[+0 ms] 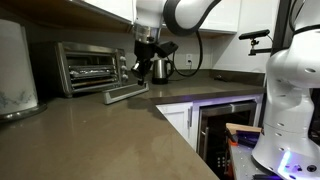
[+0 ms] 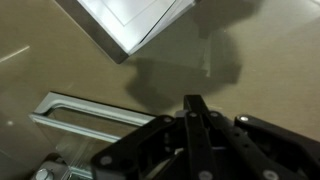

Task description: Close the microwave door

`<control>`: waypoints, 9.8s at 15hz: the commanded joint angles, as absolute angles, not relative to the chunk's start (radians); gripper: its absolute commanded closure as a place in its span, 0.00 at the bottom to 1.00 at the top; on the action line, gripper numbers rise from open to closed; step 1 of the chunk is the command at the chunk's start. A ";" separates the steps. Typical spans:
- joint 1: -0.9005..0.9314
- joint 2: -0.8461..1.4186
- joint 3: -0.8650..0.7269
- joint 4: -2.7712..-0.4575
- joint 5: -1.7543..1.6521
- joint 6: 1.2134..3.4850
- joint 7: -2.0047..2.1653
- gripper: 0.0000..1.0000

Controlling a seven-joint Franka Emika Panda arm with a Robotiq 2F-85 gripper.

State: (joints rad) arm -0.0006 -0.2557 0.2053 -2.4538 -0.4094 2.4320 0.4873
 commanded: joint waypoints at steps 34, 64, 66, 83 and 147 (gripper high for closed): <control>-0.228 0.101 0.135 -2.323 -1.358 3.009 1.477 1.00; -0.214 0.059 0.103 -2.290 -1.585 2.803 1.668 1.00; -0.214 0.046 0.105 -2.296 -1.565 2.795 1.642 1.00; -0.185 -0.003 0.129 -2.308 -1.541 2.681 1.600 1.00; -0.103 0.023 0.080 -2.083 -1.175 2.587 0.881 1.00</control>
